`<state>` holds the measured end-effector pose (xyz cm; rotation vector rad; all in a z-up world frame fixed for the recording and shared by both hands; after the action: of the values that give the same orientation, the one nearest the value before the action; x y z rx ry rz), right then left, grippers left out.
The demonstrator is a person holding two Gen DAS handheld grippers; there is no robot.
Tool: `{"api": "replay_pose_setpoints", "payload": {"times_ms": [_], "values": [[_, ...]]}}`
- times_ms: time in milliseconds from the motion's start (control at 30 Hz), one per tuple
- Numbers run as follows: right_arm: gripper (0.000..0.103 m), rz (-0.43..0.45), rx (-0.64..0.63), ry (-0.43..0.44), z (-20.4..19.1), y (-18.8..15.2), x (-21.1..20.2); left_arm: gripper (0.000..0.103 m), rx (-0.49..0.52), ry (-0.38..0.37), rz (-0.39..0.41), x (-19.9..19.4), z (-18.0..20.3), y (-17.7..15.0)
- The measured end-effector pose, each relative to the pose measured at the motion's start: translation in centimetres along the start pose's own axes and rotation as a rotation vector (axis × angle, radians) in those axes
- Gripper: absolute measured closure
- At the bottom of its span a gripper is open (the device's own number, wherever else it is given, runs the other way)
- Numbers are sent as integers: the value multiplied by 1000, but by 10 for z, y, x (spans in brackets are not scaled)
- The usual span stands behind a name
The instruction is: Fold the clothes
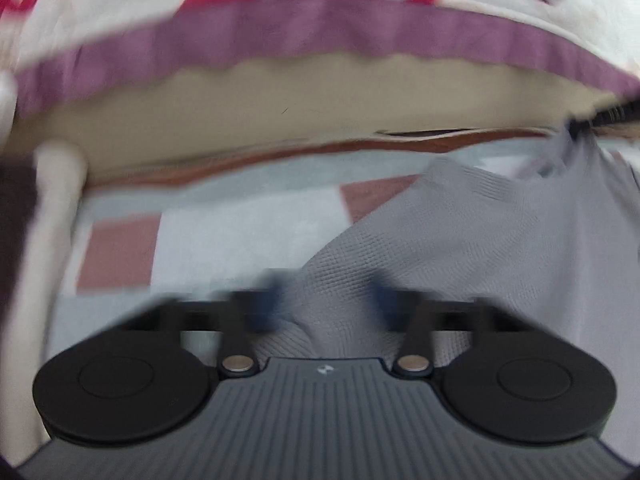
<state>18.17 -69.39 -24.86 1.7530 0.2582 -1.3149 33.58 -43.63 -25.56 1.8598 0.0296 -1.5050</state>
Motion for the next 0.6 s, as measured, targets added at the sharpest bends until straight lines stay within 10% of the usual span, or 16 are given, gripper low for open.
{"api": "replay_pose_setpoints", "payload": {"times_ms": [233, 367, 467, 600], "values": [[91, 101, -69, 12, -5, 6, -22, 98, 115, 213, 88, -8, 13, 20], [74, -35, -154, -31, -15, 0, 0, 89, 151, 312, 64, -2, 13, 23], [44, -7, -136, 63, -15, -11, -16, 62, 27, 260, 88, -29, -2, 5], [42, -18, -129, 144, -16, -28, -29, 54, -137, 161, 104, -77, -19, -44]]}}
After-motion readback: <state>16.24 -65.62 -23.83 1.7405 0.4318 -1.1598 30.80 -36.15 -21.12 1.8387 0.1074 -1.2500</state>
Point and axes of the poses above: each gripper's, at about its wrist camera, not at the fingertips, and x roughly the way its jaws point, z to its right, y to its top, the point moved 6 cm from there along x, roughly the way its jaws point, and after that the axes turned 14 degrees about -z, right-handed, at the moved point
